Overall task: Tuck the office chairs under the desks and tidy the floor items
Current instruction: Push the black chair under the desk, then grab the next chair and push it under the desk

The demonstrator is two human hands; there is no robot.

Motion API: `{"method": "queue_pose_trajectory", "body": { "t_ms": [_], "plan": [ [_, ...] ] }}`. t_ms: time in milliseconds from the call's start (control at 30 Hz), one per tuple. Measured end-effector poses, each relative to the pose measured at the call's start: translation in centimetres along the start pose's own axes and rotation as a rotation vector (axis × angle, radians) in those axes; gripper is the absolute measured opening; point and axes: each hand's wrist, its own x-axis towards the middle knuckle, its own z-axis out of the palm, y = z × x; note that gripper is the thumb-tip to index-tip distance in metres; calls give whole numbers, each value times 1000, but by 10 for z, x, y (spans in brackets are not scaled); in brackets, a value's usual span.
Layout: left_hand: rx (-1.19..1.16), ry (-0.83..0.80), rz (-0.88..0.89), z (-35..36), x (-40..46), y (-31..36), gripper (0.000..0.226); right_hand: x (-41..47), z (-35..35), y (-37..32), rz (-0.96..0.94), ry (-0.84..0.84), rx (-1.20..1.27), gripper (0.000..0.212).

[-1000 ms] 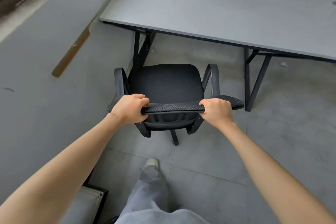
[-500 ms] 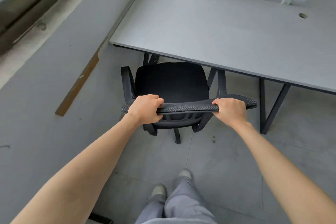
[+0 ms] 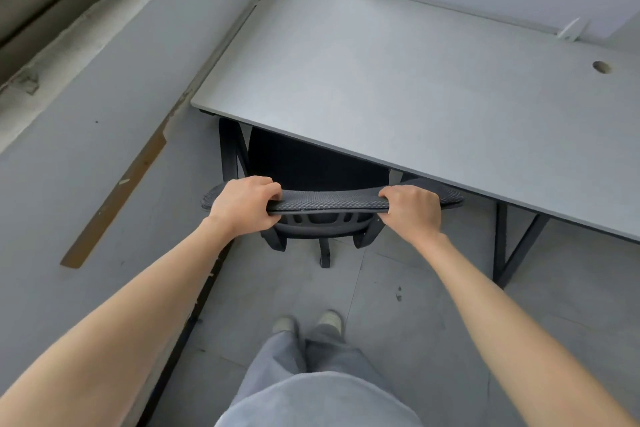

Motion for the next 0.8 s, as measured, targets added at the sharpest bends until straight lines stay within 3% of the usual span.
{"method": "queue_pose_trajectory", "body": {
  "t_ms": [367,433,500,600,700,800],
  "plan": [
    [0,-108,-71,-6,13,10,24,3,-14,-1,-102,-87,76,29],
    [-127,-113,-45,-10,7,23,29,-11,-15,-2,-149,-56,135,32],
    [-420,8,28,-16,-4,40,31,-33,-18,-8,-107,7,289,38],
    [-787,149,84,-18,-18,67,28,-83,-31,-20,201,67,684,43],
    [-1015,-64,51,6,-15,84,34,-137,-25,-28,563,135,1026,39],
    [-930,-321,147,41,-7,92,21,-189,-2,-43,935,372,1405,28]
  ]
}}
